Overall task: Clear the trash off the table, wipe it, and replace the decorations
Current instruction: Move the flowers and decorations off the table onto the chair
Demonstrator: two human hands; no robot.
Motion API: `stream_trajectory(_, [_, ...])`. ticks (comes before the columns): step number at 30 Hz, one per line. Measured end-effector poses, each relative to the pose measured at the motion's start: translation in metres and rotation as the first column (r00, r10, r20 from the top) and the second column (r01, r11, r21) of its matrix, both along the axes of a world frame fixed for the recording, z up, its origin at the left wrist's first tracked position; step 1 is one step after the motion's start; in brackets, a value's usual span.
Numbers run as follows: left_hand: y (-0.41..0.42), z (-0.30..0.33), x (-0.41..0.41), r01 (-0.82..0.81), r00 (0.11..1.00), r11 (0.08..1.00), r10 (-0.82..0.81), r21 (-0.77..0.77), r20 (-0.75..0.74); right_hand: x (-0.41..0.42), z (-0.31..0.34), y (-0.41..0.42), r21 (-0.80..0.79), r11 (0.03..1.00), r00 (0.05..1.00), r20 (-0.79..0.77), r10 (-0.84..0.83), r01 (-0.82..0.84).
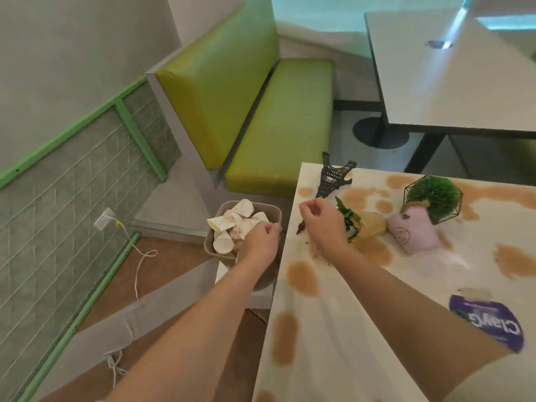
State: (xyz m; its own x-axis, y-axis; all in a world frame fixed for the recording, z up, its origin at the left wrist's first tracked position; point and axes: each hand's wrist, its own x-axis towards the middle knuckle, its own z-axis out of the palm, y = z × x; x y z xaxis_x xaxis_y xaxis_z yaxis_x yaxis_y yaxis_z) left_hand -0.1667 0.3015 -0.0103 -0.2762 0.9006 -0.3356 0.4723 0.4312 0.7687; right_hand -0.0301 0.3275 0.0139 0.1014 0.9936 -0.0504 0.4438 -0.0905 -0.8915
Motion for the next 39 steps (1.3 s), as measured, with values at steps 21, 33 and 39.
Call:
stream_trajectory(21, [0.05,0.01,0.247,0.278,0.961,0.961,-0.278,-0.014,0.019,0.255,-0.041,0.003,-0.255,0.94,0.965,0.19,-0.18,0.225])
stream_trajectory(33, [0.06,-0.005,0.284,0.113,0.99,0.993,-0.111,-0.026,0.087,0.277,-0.05,-0.005,-0.308,0.939,0.985,-0.032,-0.171,0.153])
stream_trajectory(39, [0.04,-0.006,0.285,0.103,0.98,0.994,-0.107,0.03,0.17,0.281,-0.049,-0.019,-0.404,0.891,0.937,-0.178,-0.301,0.209])
